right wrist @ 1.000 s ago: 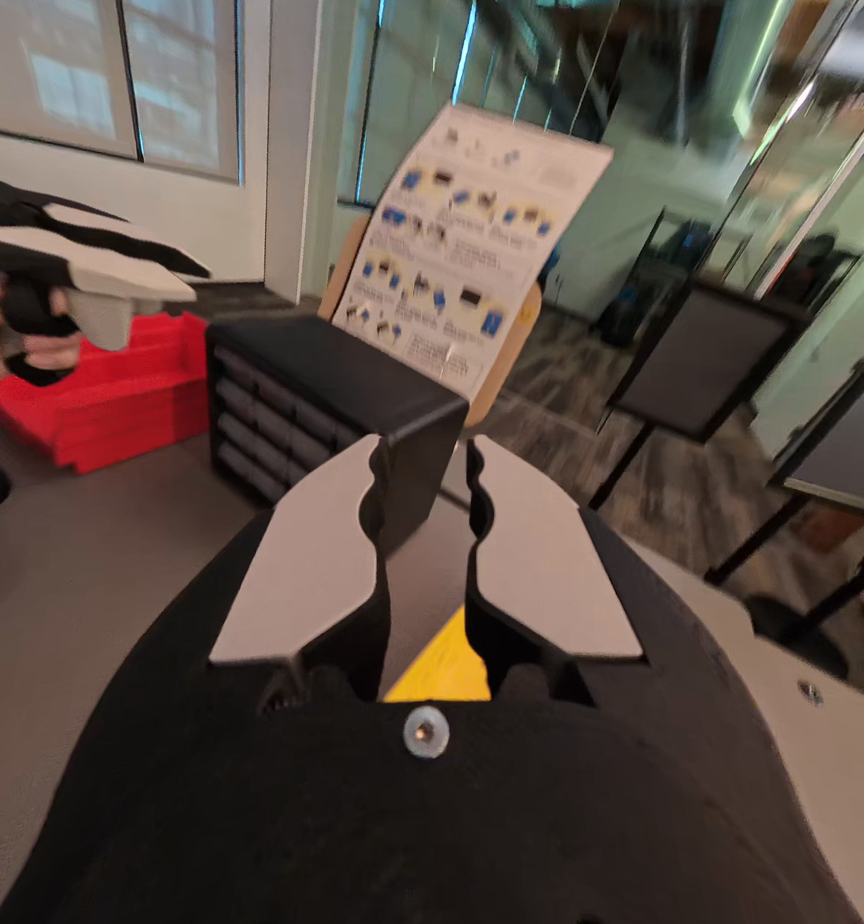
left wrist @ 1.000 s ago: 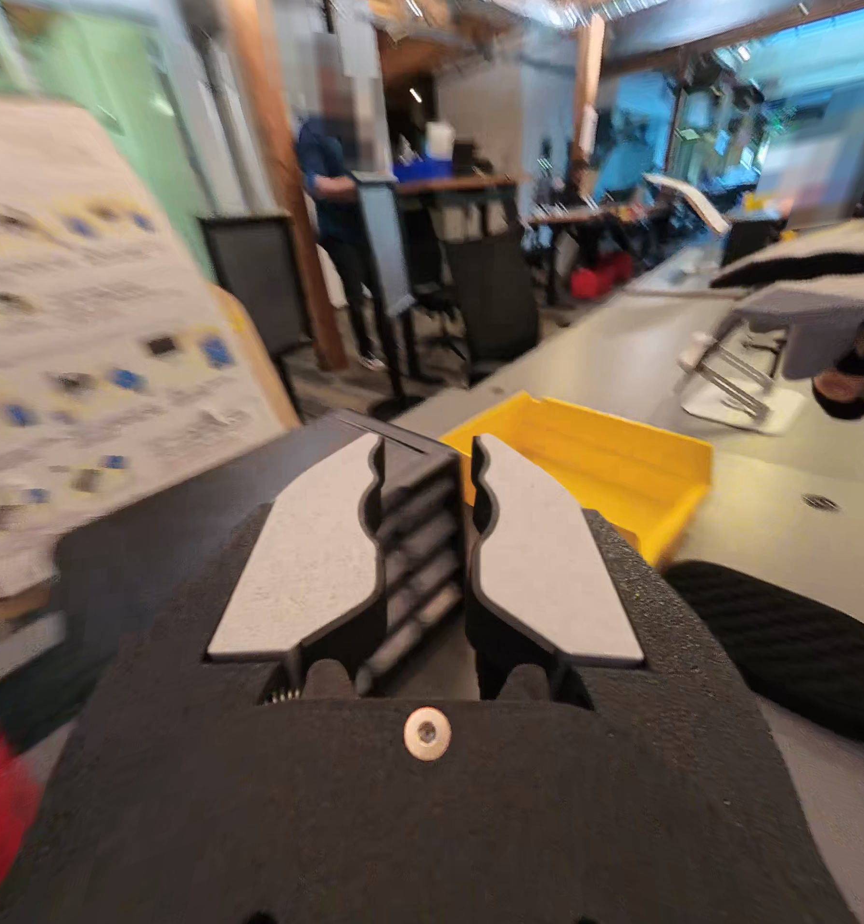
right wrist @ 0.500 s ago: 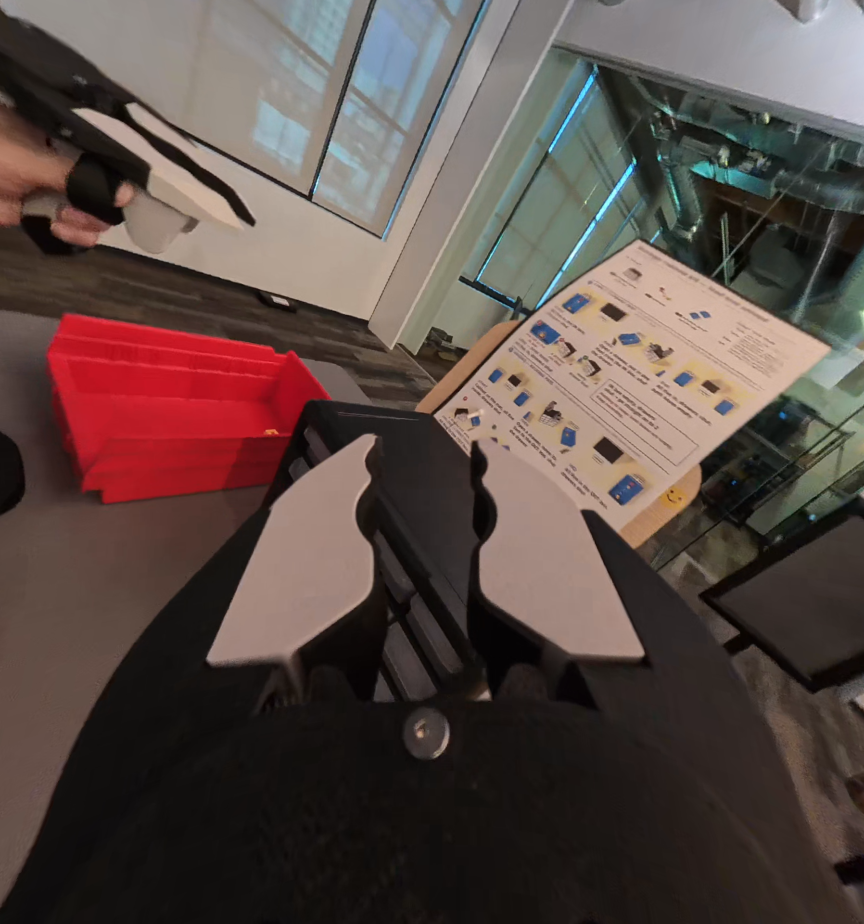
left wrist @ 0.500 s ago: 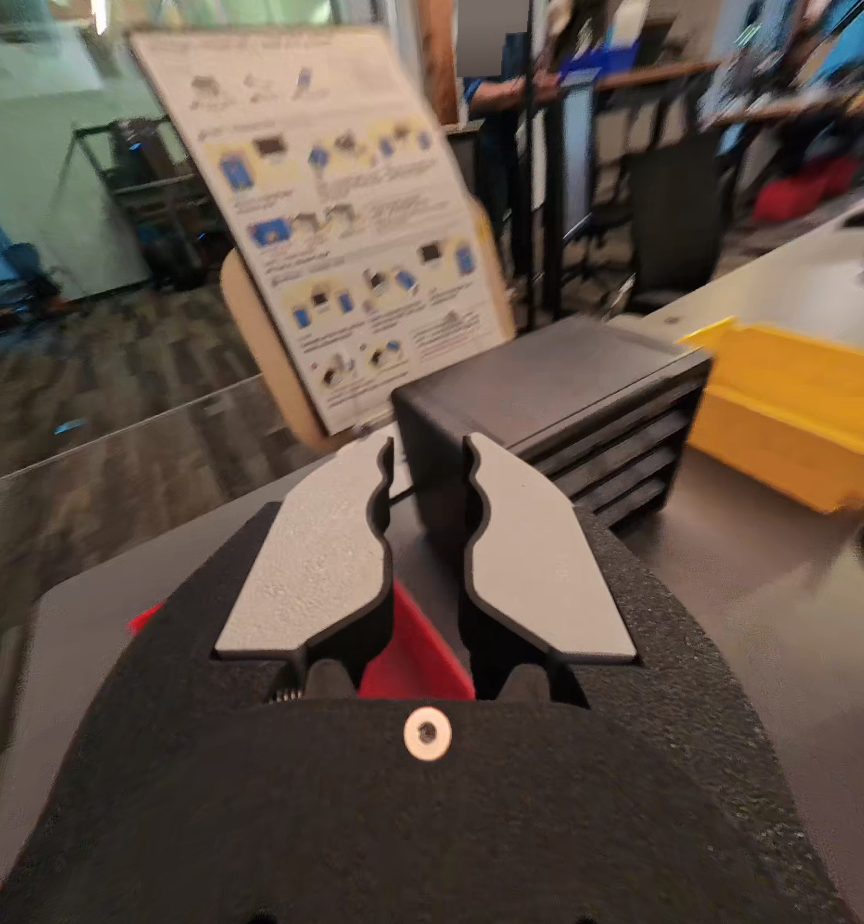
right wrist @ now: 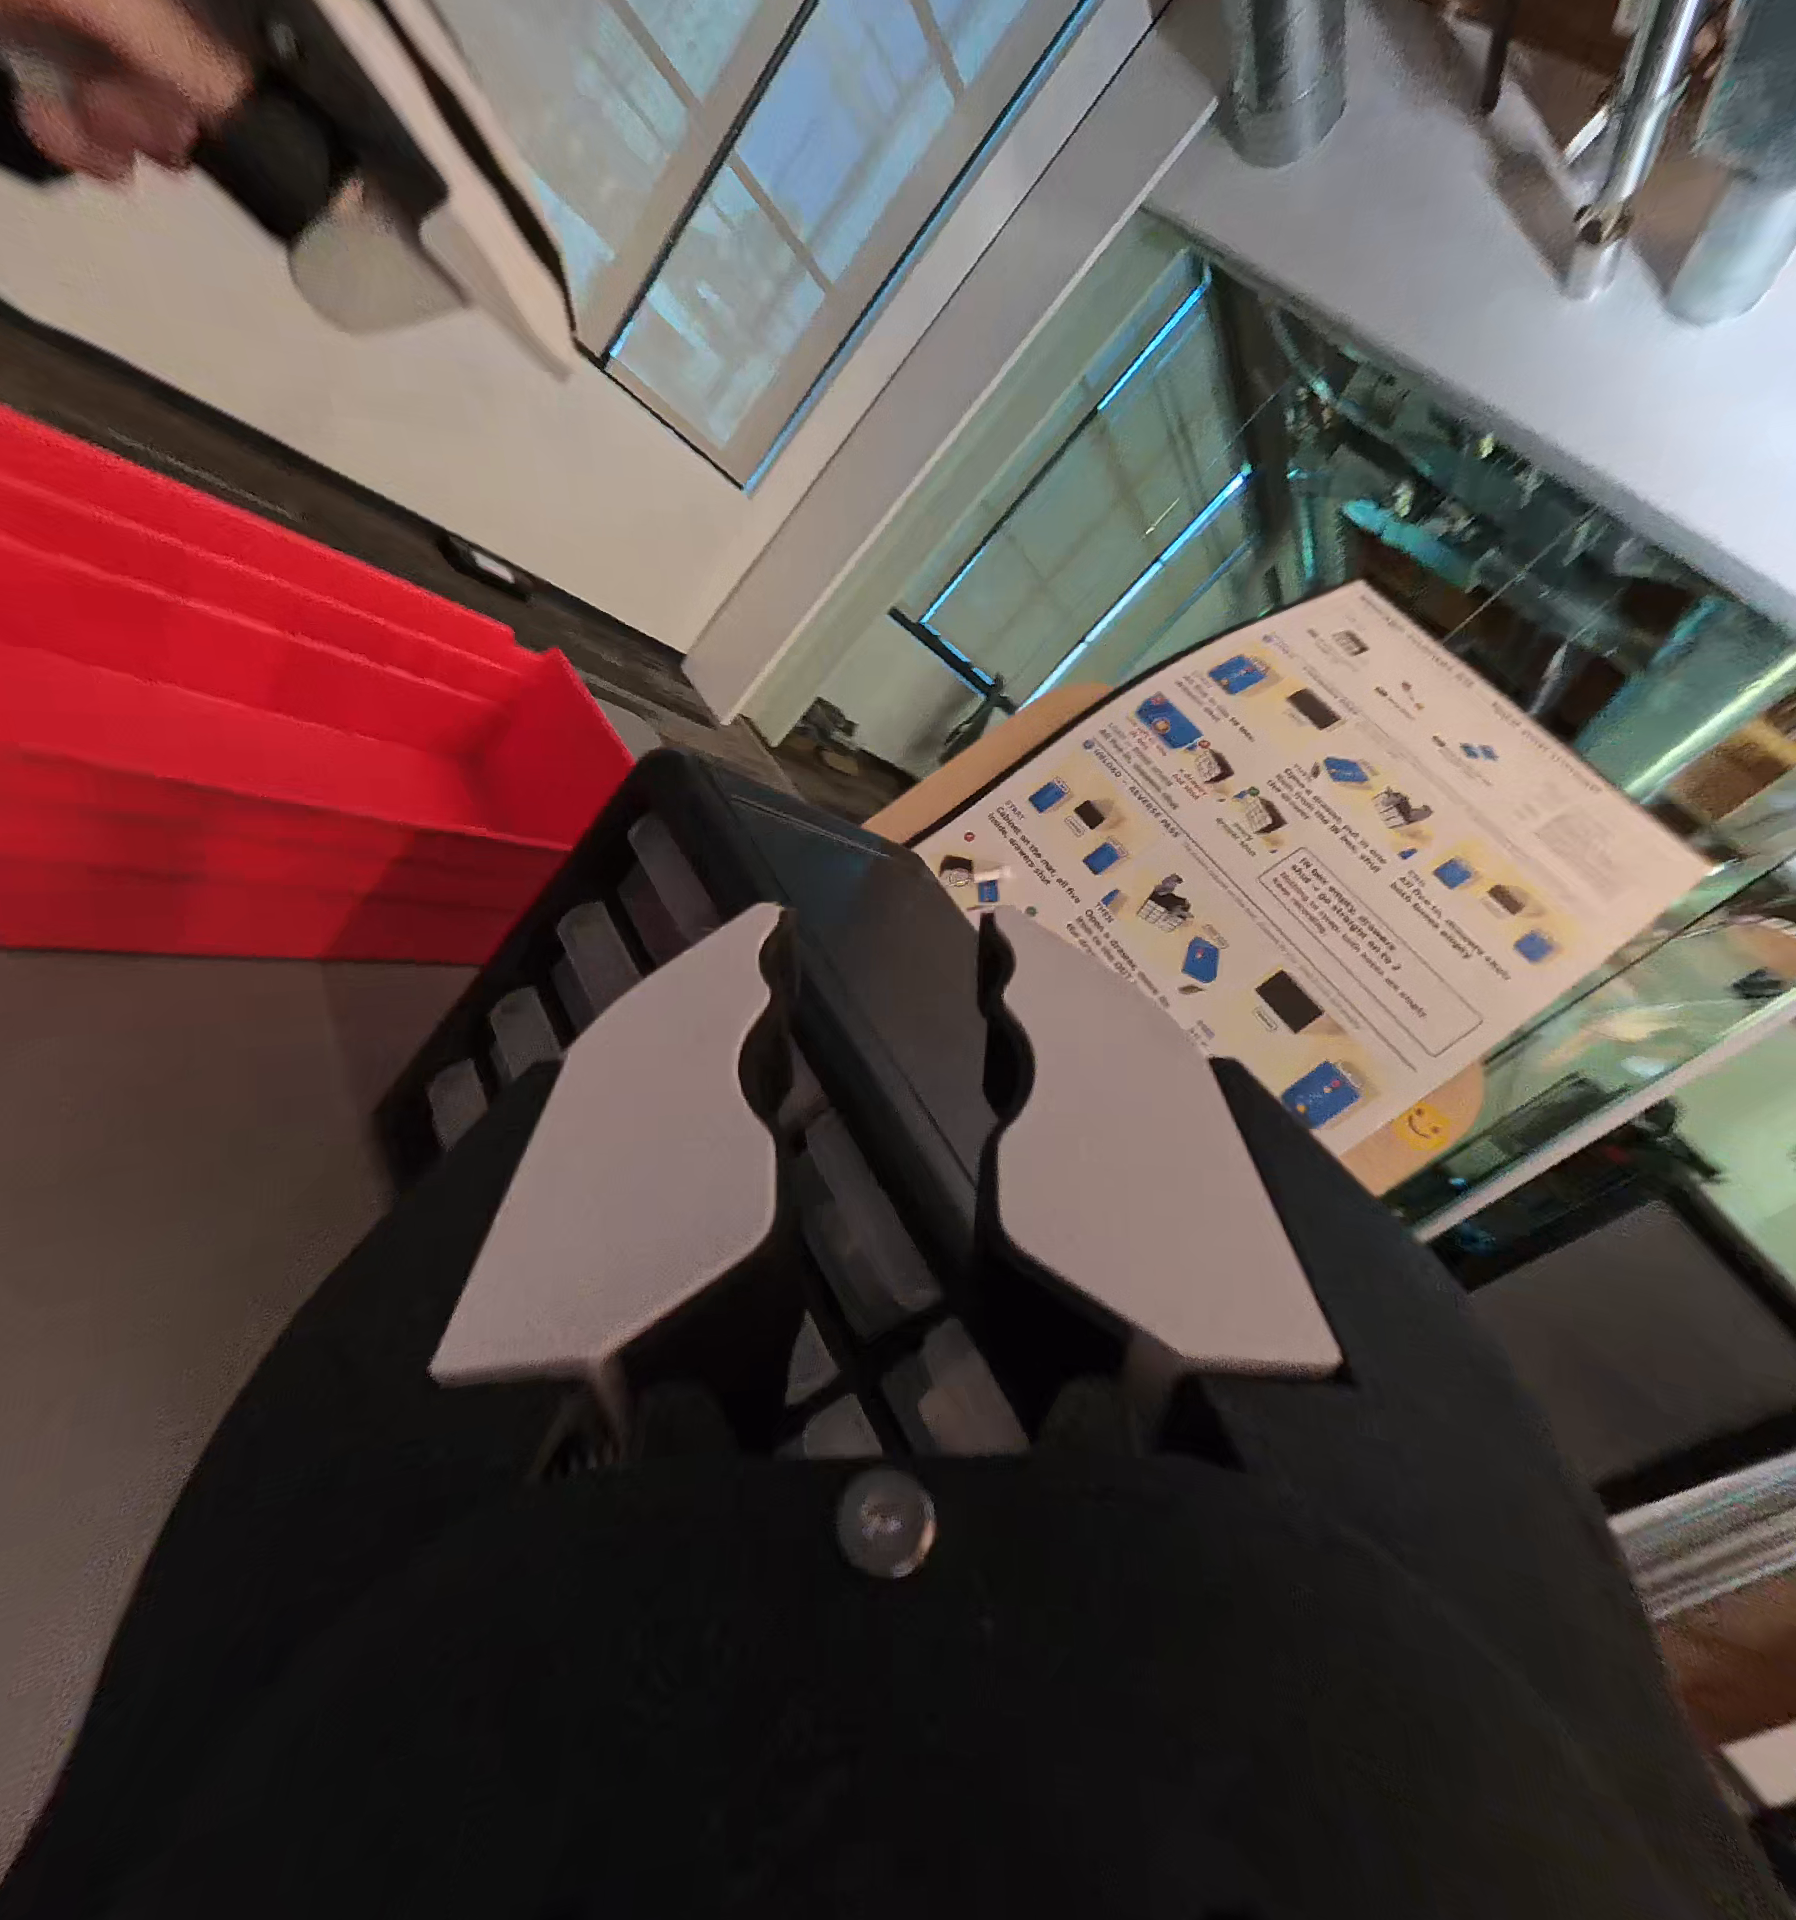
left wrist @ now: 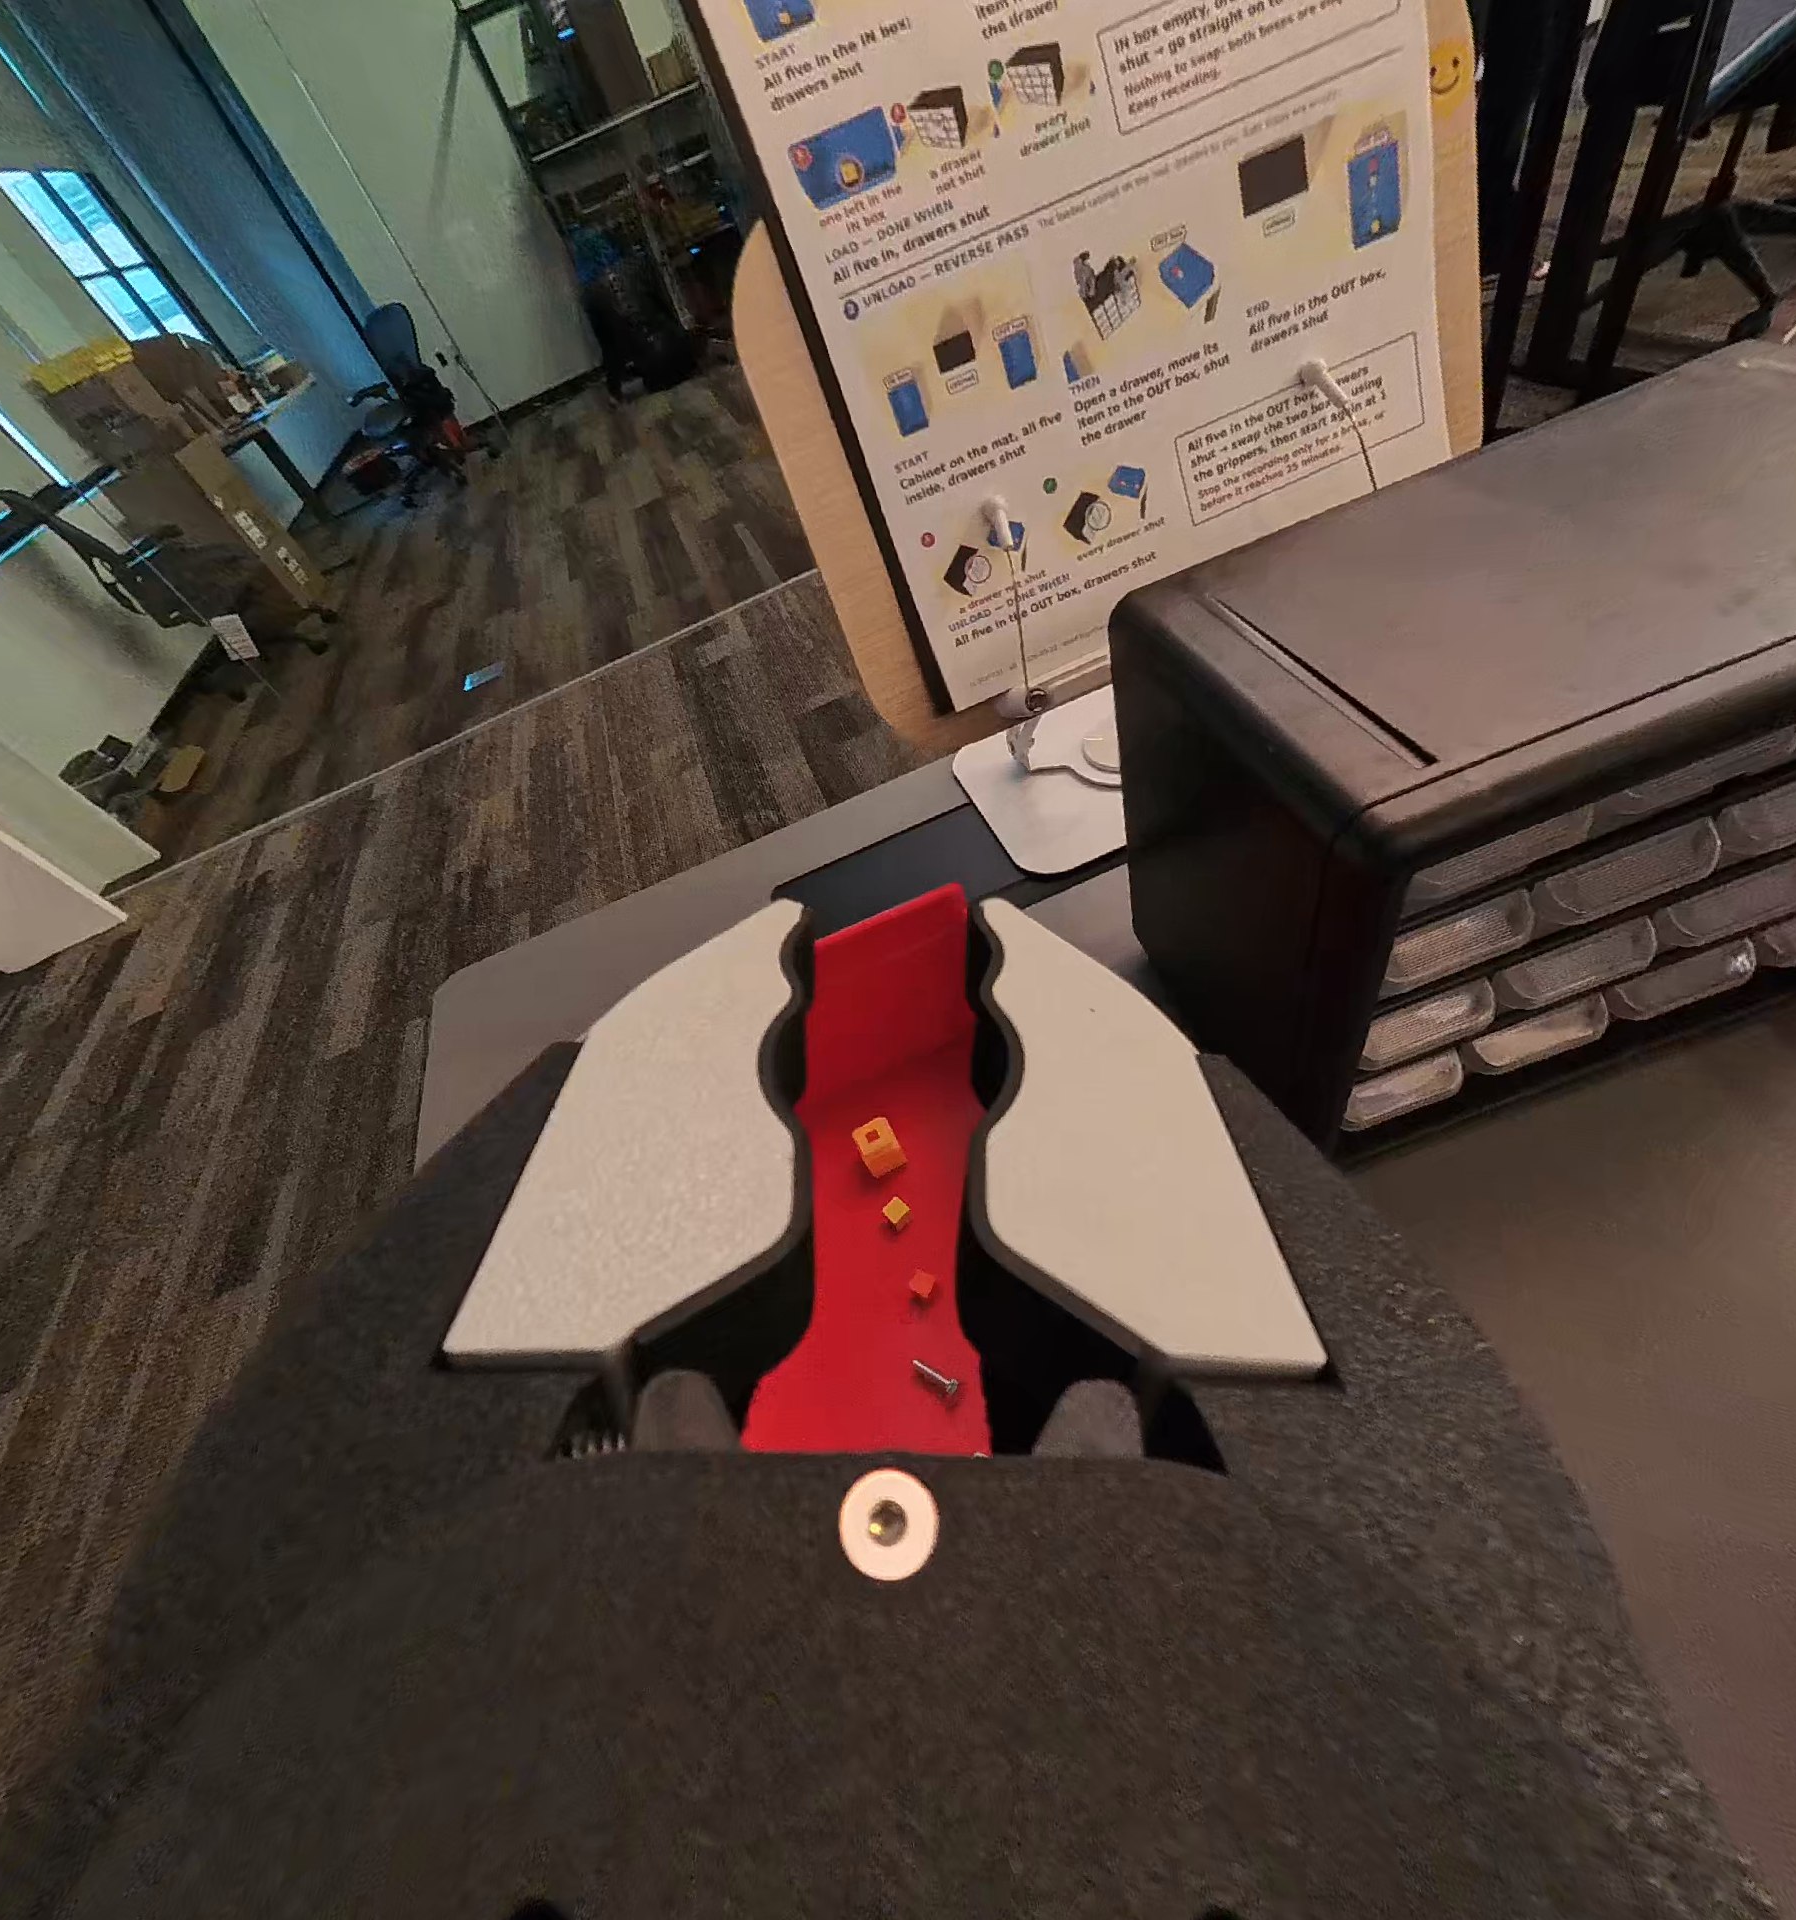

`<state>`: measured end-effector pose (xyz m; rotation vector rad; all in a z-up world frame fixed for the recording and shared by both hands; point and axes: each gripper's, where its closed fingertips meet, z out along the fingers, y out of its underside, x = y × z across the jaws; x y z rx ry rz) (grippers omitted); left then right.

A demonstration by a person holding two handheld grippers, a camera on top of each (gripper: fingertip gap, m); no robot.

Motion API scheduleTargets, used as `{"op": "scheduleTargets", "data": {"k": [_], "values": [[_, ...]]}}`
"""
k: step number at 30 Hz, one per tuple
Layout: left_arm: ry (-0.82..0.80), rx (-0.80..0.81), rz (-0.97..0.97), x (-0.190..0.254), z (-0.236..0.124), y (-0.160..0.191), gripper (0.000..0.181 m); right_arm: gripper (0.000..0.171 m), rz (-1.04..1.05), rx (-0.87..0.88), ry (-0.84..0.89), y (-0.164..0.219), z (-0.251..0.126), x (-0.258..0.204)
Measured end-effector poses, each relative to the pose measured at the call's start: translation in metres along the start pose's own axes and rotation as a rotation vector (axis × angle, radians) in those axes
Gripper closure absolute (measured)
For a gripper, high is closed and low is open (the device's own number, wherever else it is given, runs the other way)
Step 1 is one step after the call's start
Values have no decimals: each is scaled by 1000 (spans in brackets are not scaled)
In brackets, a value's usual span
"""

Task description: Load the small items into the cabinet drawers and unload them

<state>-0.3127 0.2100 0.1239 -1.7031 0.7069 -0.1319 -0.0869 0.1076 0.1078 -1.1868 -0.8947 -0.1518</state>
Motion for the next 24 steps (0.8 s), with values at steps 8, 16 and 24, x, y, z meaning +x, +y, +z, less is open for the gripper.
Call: {"op": "scheduleTargets", "data": {"k": [8,16,24], "values": [[-14,15,-43,-8,-1,0,156,139,-330,-43,103,39,29,-56],[6,-19,-6,2,12,3,156,147,-341,-126,140,78,38,-72],[14,-60,19,11,20,8,158,155,-568,-106,337,79,5,-25]]}}
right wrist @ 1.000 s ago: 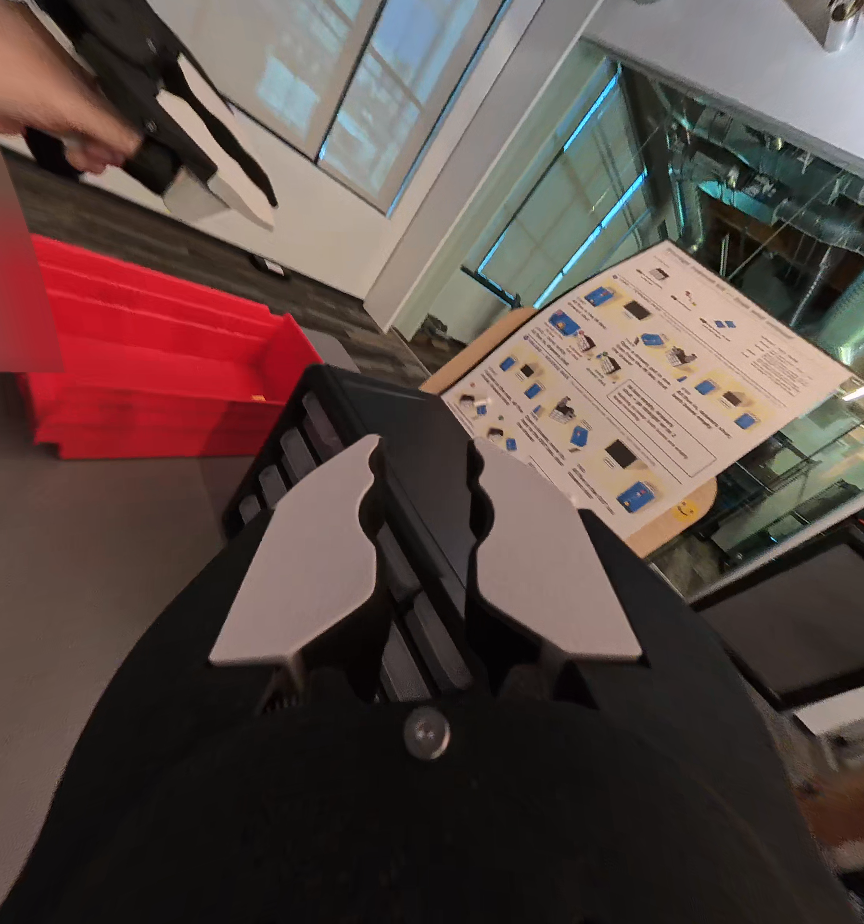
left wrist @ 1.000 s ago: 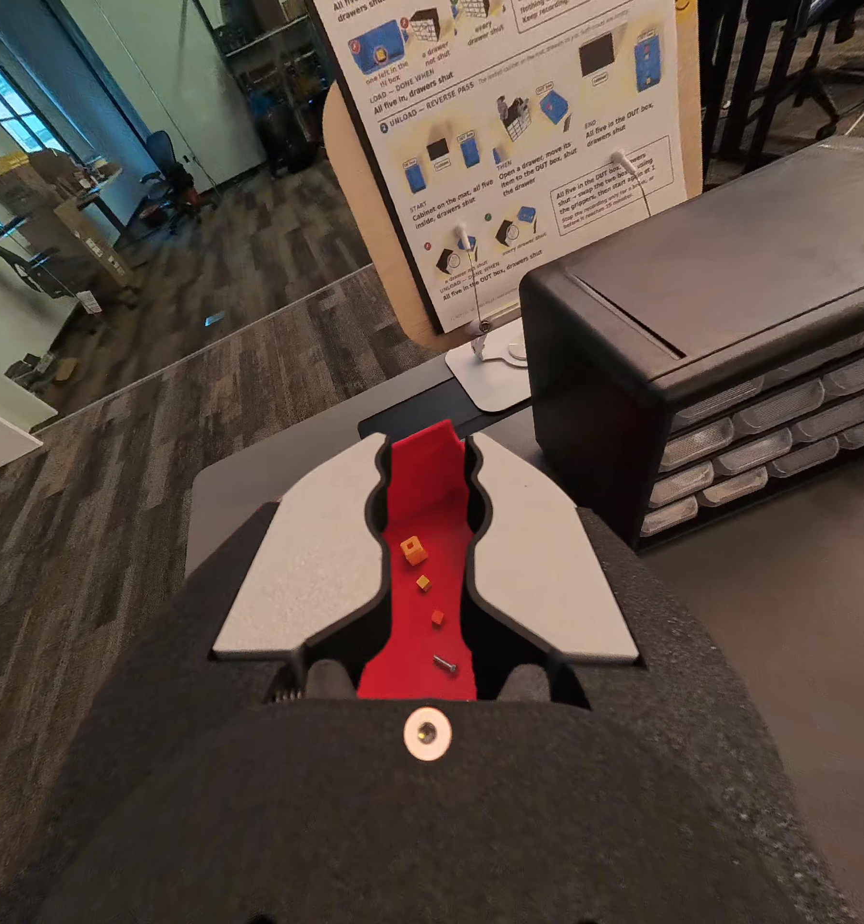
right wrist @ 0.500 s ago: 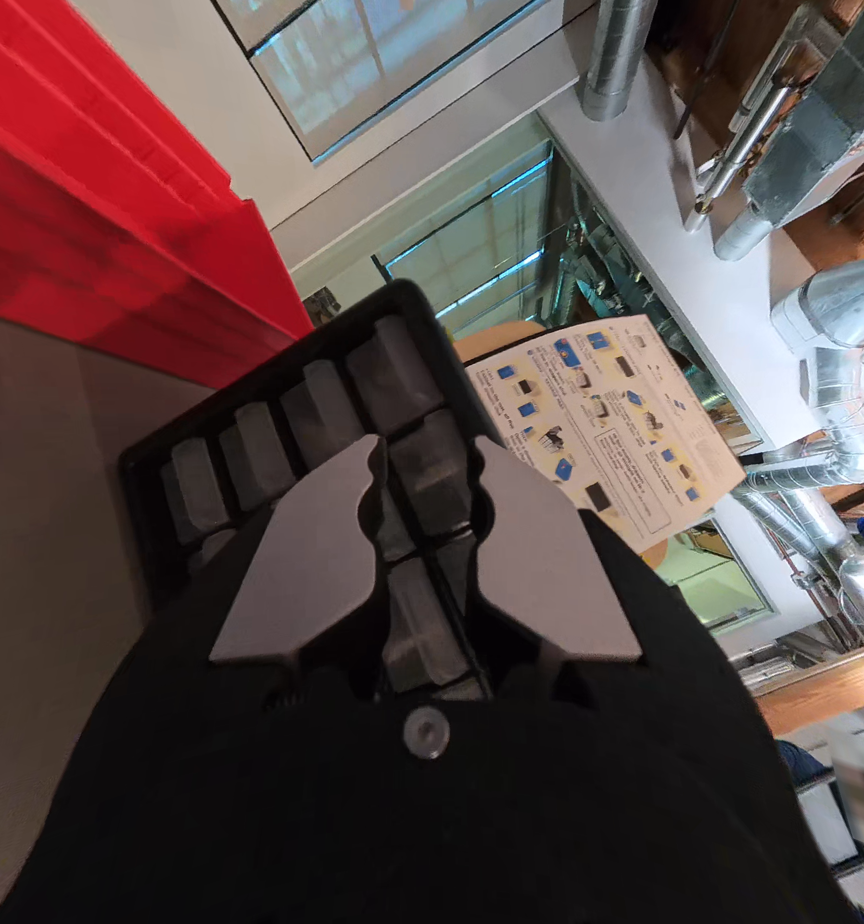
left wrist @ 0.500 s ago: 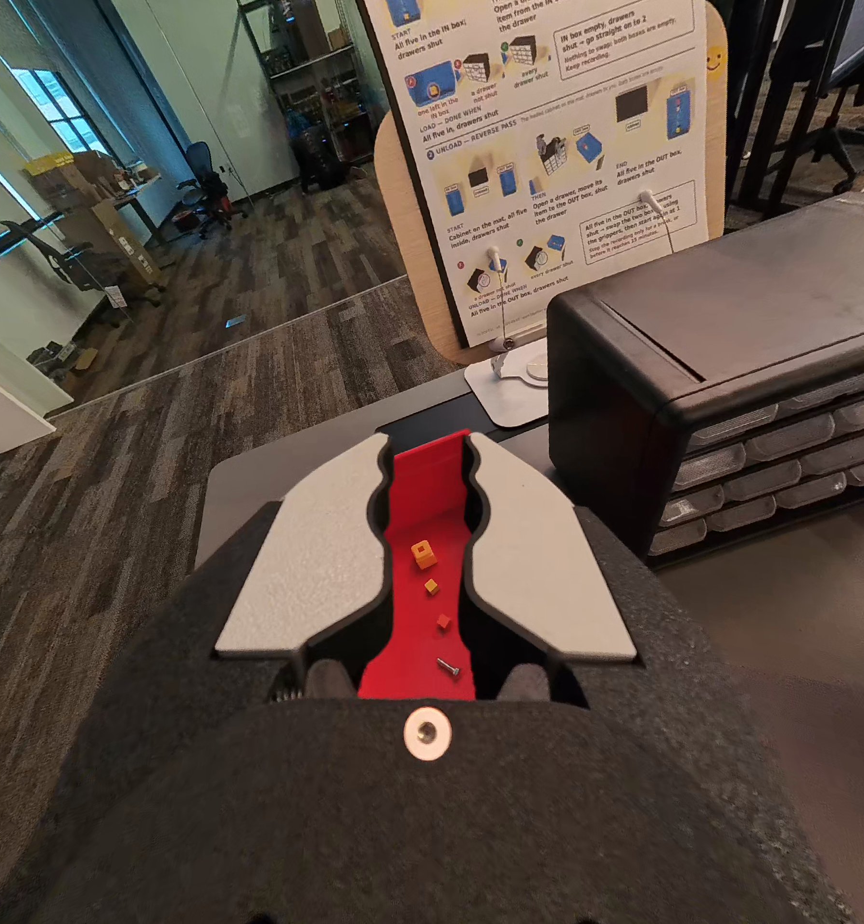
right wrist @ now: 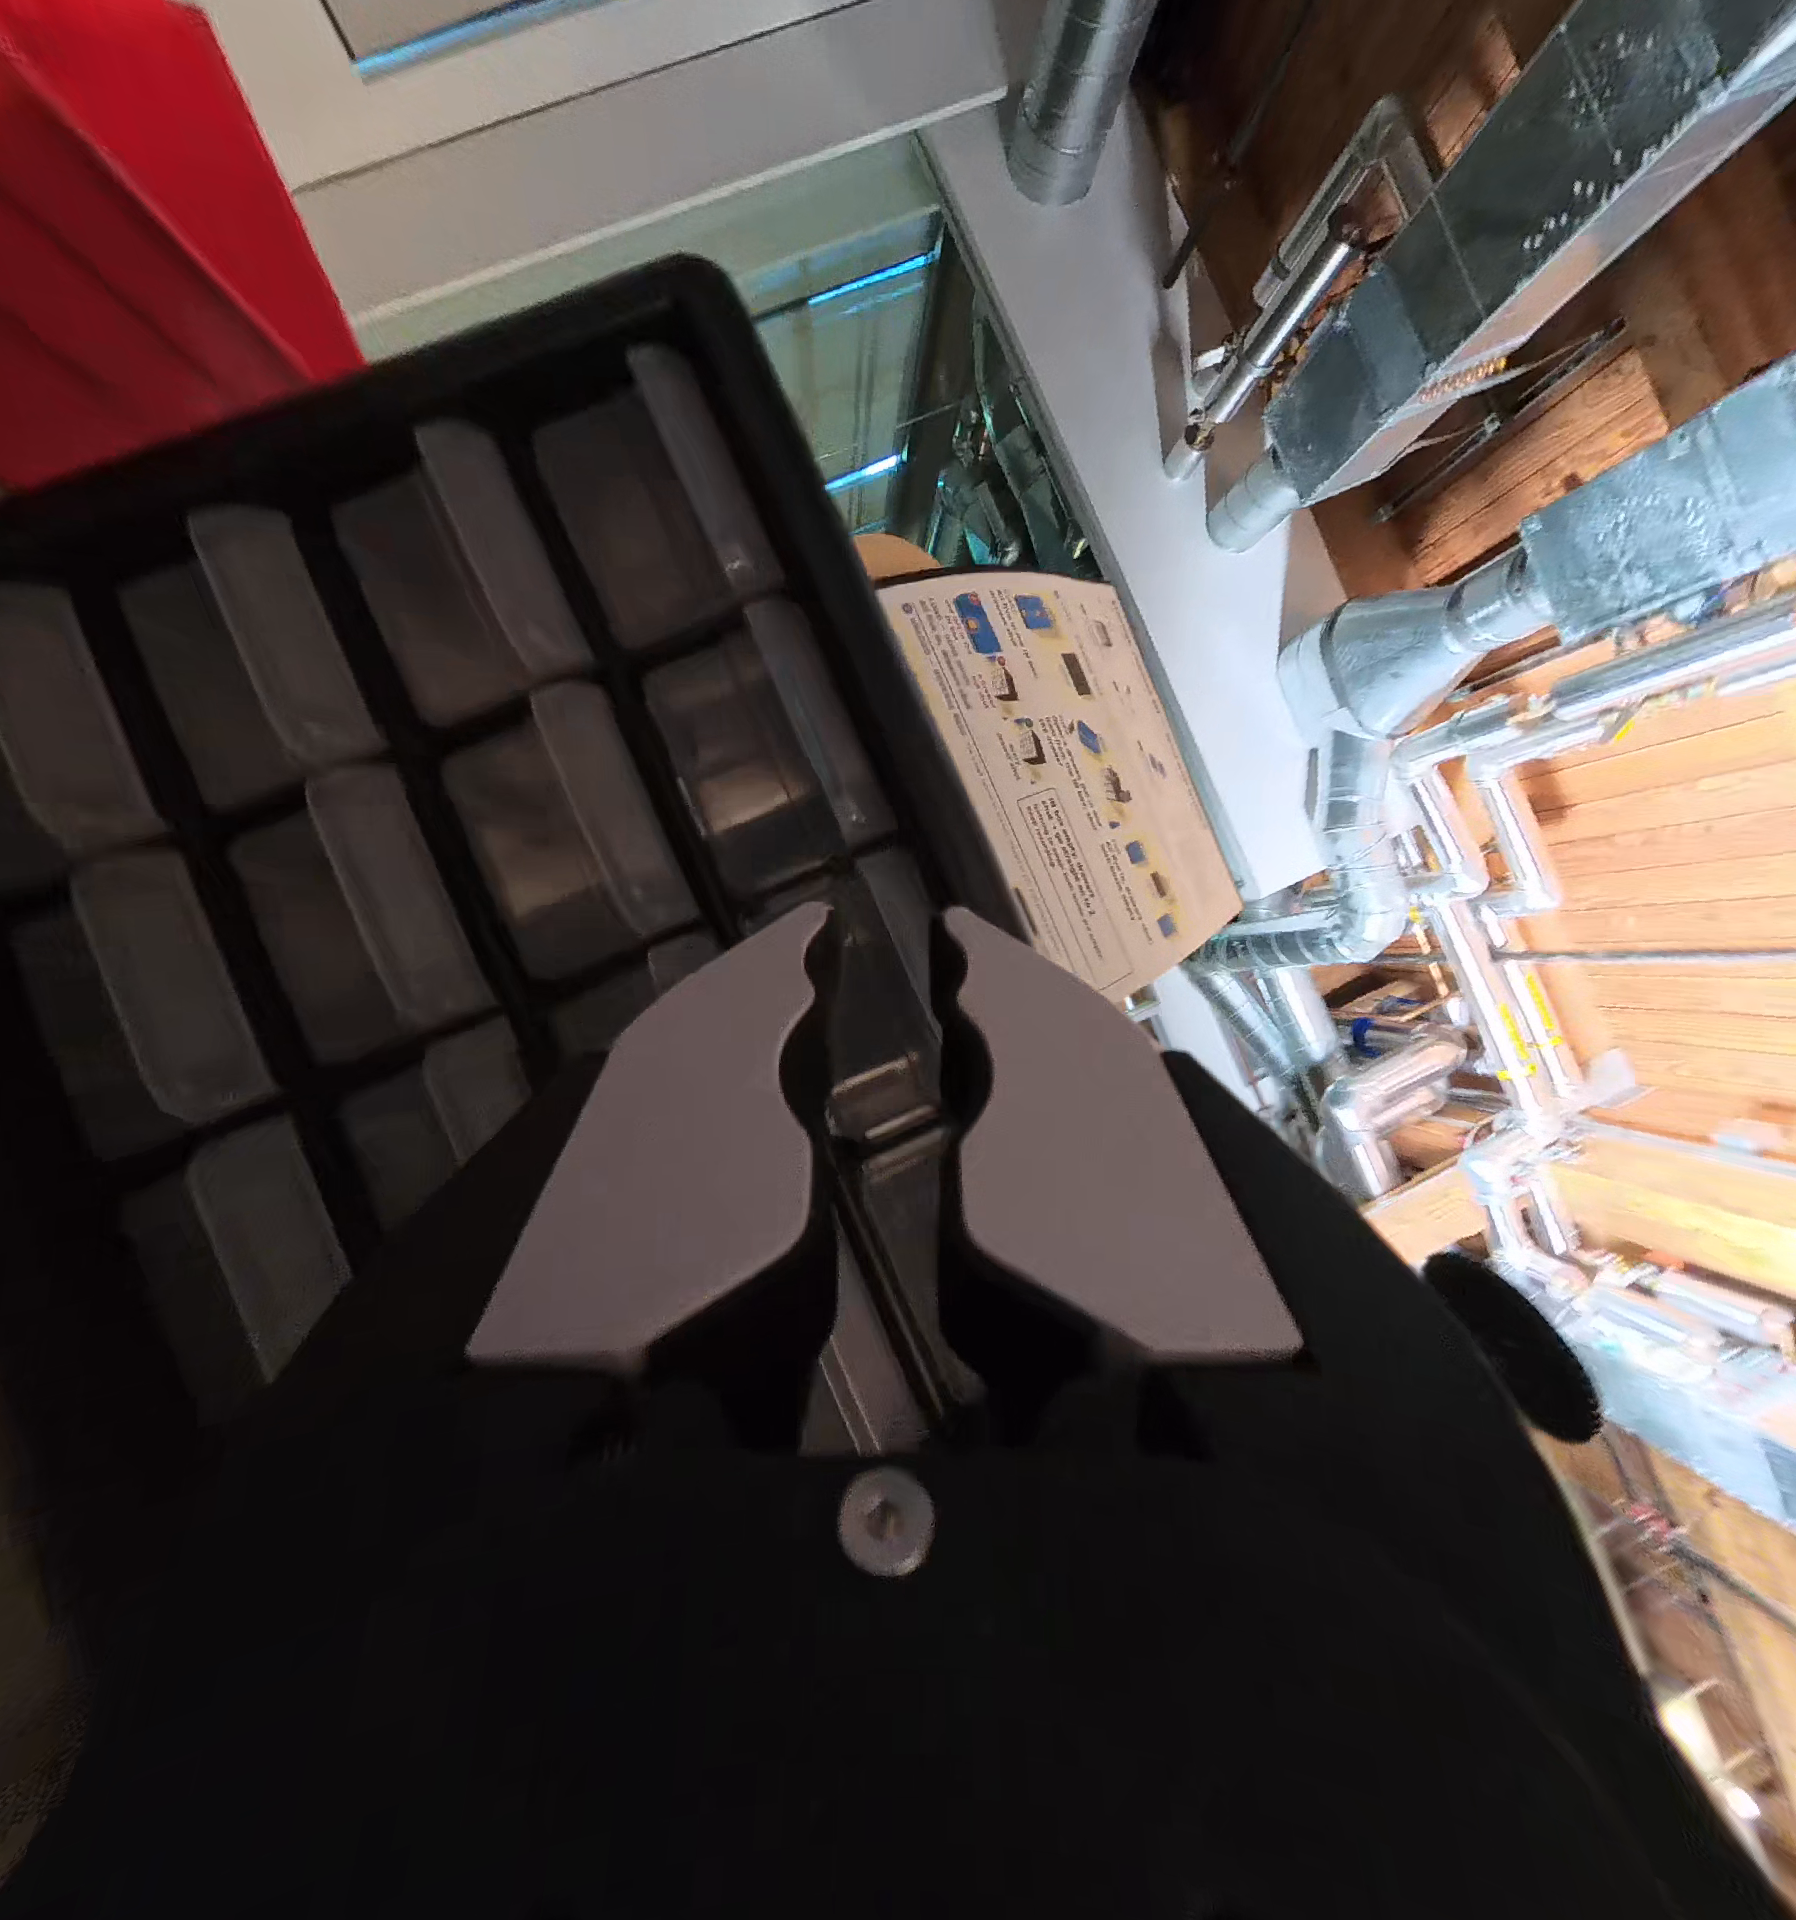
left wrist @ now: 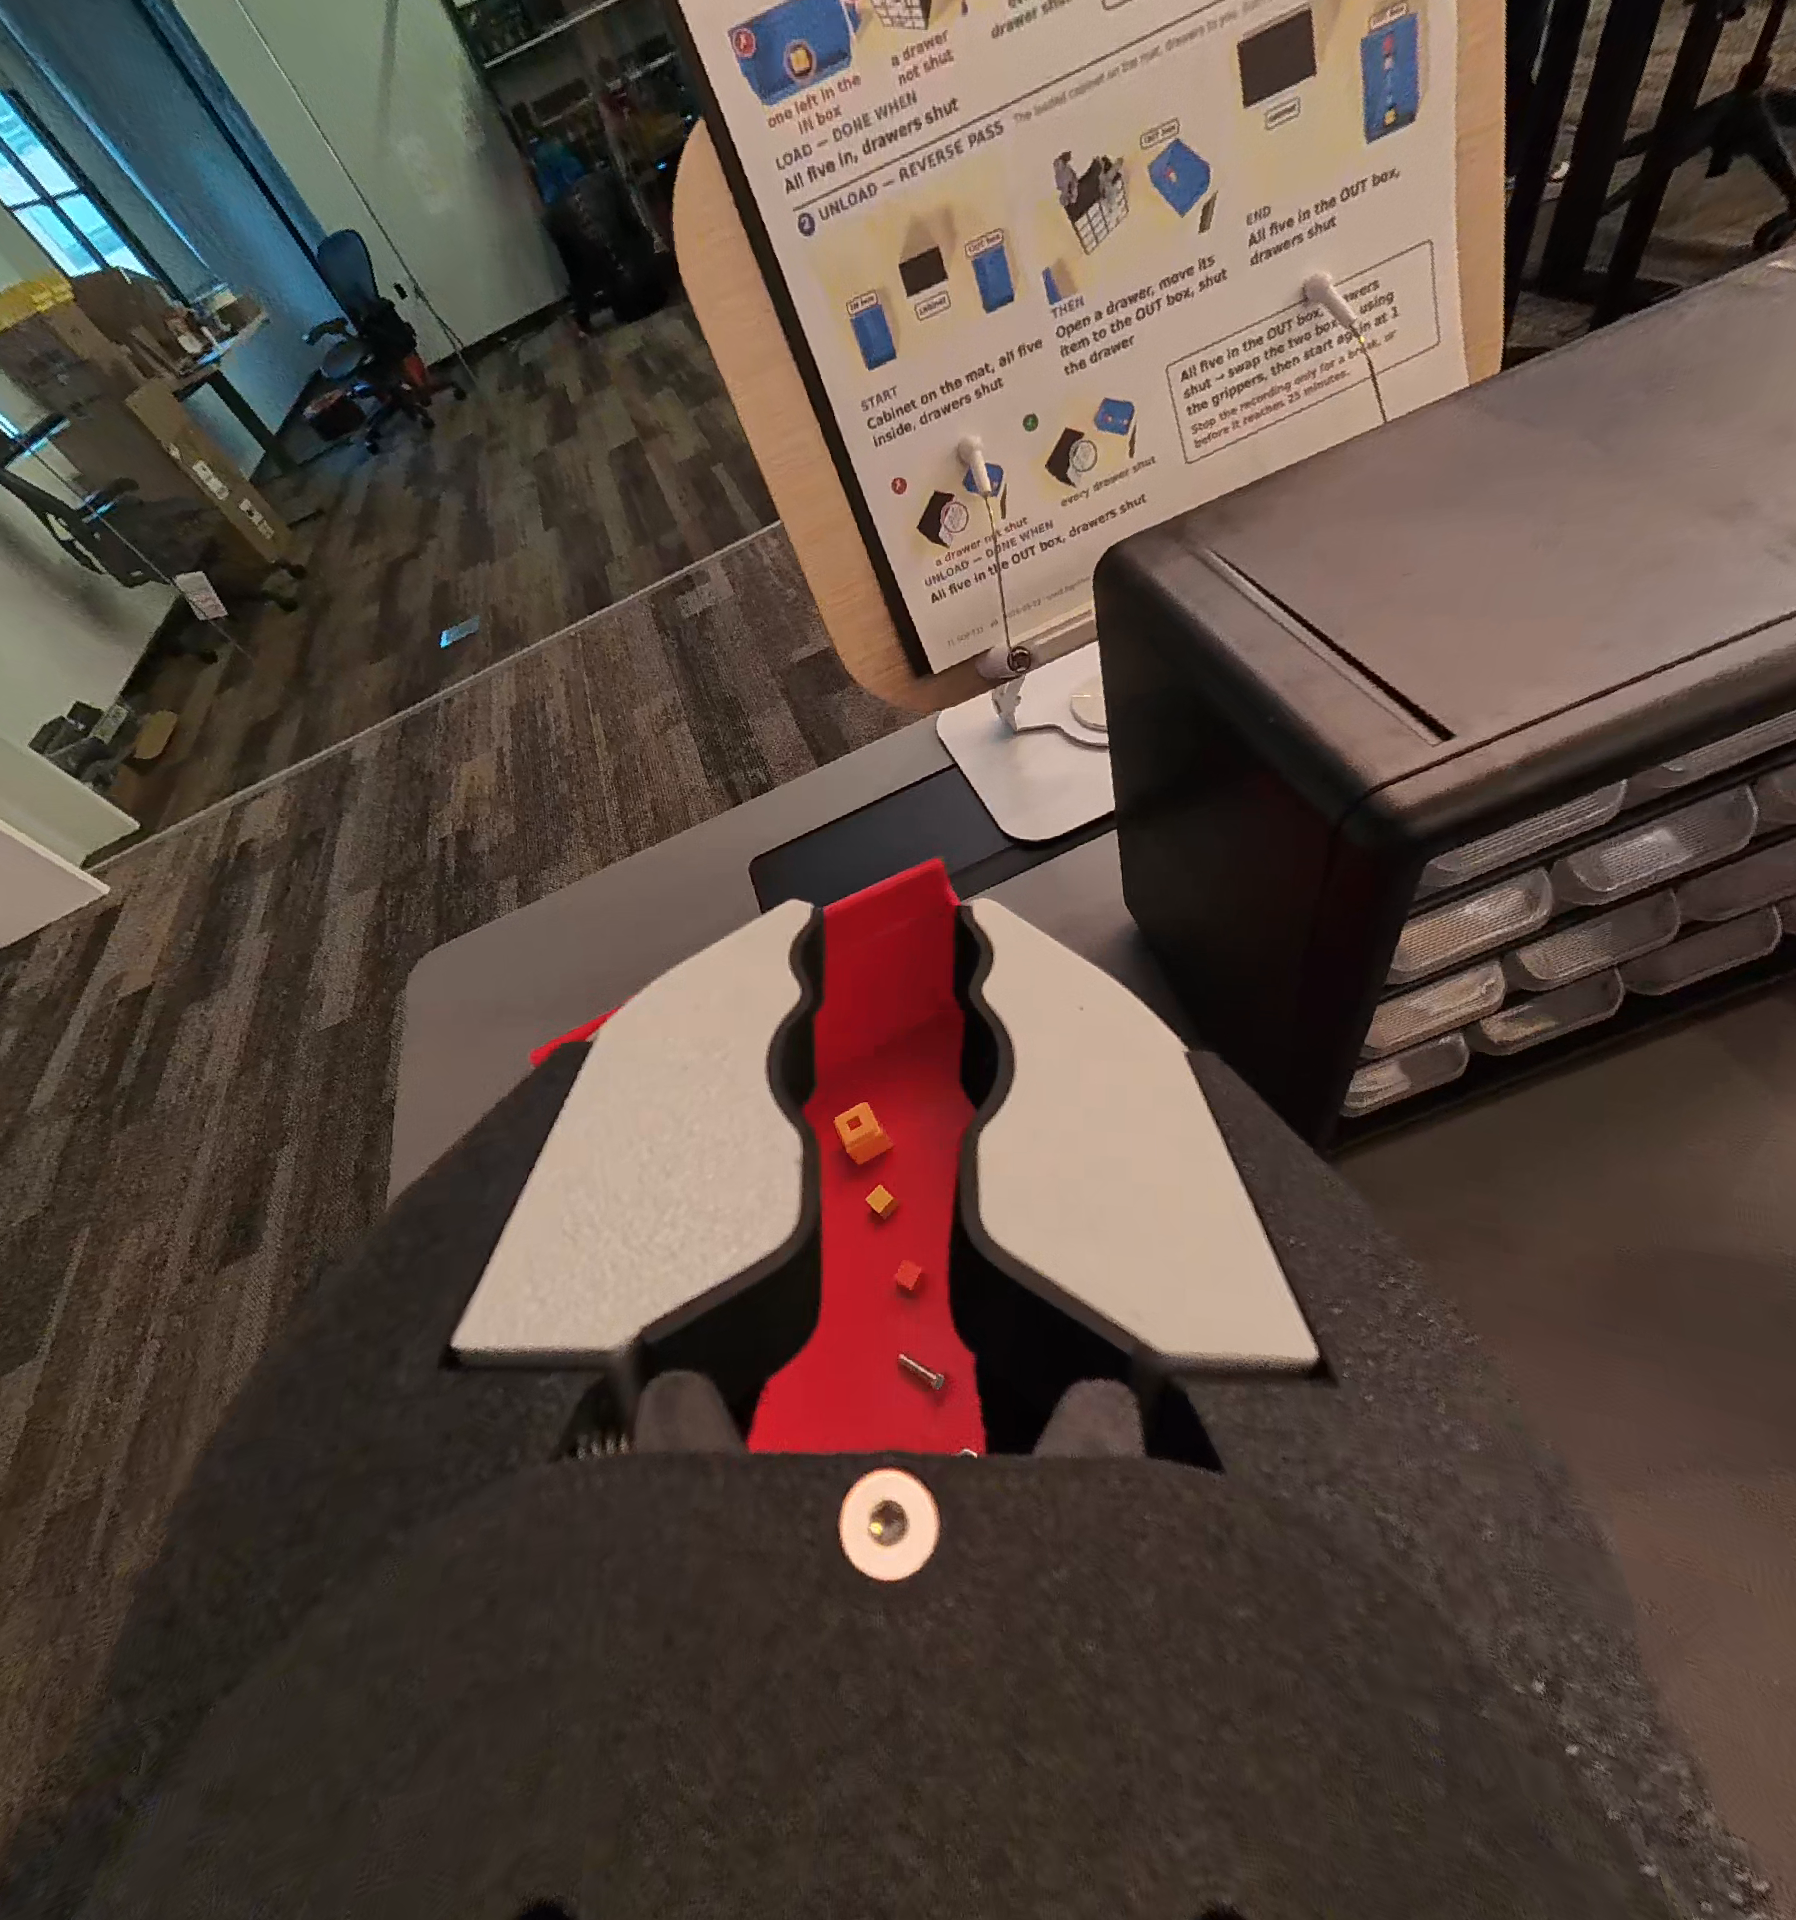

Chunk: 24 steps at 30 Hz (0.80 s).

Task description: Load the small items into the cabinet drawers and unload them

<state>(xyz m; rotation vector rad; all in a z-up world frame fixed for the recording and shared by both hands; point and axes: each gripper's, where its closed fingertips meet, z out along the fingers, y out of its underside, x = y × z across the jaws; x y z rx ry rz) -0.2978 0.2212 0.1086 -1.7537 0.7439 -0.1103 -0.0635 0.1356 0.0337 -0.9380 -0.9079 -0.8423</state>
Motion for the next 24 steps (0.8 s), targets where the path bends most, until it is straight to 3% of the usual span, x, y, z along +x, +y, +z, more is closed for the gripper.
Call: {"op": "scheduleTargets", "data": {"k": [4,12,24], "values": [[0,3,6,3,0,-2,158,163,-138,64,-17,0,-11,-8],[14,-6,20,8,3,-2,158,164,-142,-49,82,27,-20,14],[29,-22,54,19,6,-2,158,153,-227,-183,160,61,-24,30]]}}
